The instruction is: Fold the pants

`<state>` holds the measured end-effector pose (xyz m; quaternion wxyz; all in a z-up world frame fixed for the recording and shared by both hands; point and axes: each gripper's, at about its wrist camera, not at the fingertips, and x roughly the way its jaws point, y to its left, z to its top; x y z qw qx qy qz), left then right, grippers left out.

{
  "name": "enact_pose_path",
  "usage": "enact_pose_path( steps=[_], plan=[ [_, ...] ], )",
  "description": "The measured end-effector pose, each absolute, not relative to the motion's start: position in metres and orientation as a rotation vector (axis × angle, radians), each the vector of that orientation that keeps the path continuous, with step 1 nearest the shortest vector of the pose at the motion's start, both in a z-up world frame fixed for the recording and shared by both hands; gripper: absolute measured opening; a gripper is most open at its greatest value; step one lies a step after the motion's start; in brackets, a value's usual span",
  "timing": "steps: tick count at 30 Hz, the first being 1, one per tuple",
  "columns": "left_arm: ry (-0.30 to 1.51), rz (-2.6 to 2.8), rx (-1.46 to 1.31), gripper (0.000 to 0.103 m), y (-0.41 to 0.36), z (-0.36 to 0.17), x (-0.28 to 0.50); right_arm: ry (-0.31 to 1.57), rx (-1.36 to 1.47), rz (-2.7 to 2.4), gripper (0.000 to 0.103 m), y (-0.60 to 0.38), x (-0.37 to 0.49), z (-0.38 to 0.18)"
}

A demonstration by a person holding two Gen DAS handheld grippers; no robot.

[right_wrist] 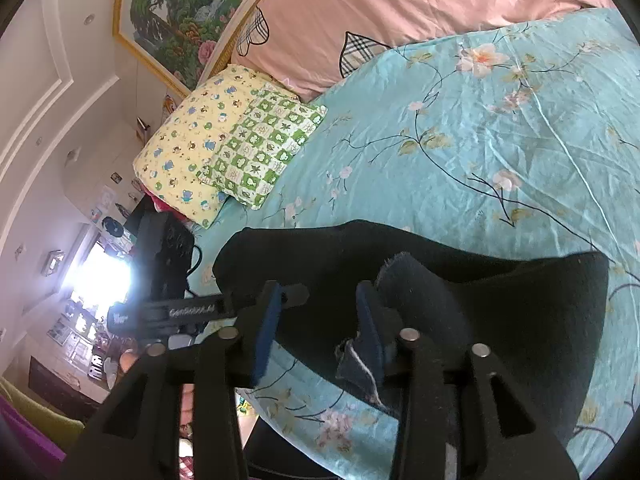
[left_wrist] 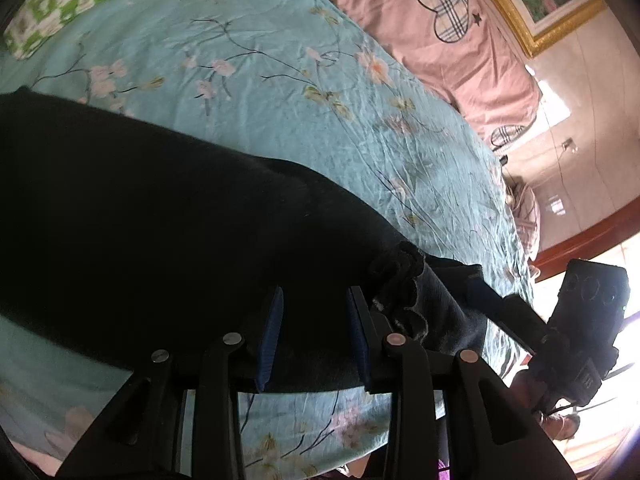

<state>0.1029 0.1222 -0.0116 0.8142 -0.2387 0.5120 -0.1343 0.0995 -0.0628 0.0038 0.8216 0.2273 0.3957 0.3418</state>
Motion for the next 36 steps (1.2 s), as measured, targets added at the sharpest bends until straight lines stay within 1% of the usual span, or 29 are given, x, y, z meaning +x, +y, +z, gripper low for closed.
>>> enact_pose_path(
  steps=[1,4,7,9,13,23,36],
  plan=[
    [1.092,-0.267,-0.515,0.037,0.125,-0.011,0.101,0.837,0.480,0.728,0.051,-0.061,0.101,0.005],
    [1.081,-0.227,-0.544,0.038,0.135,-0.009,0.092,0.831,0.461,0.742,0.052,-0.055,0.105,0.006],
    [1.059,-0.186,-0.580,0.042,0.148,-0.007,0.083,0.846,0.461,0.756,0.052,-0.047,0.111,0.004],
    [1.036,-0.162,-0.592,0.047,0.157,-0.004,0.076,0.849,0.456,0.762,0.052,-0.043,0.113,0.004],
    [1.012,-0.080,-0.595,0.051,0.174,0.001,0.063,0.860,0.459,0.784,0.052,-0.034,0.121,0.001],
    [0.975,0.033,-0.664,0.053,0.223,0.005,0.036,0.904,0.404,0.855,0.052,0.000,0.144,0.000],
    [0.943,0.172,-0.712,0.054,0.278,0.005,0.010,0.967,0.282,1.003,0.052,0.080,0.185,0.005]
  ],
)
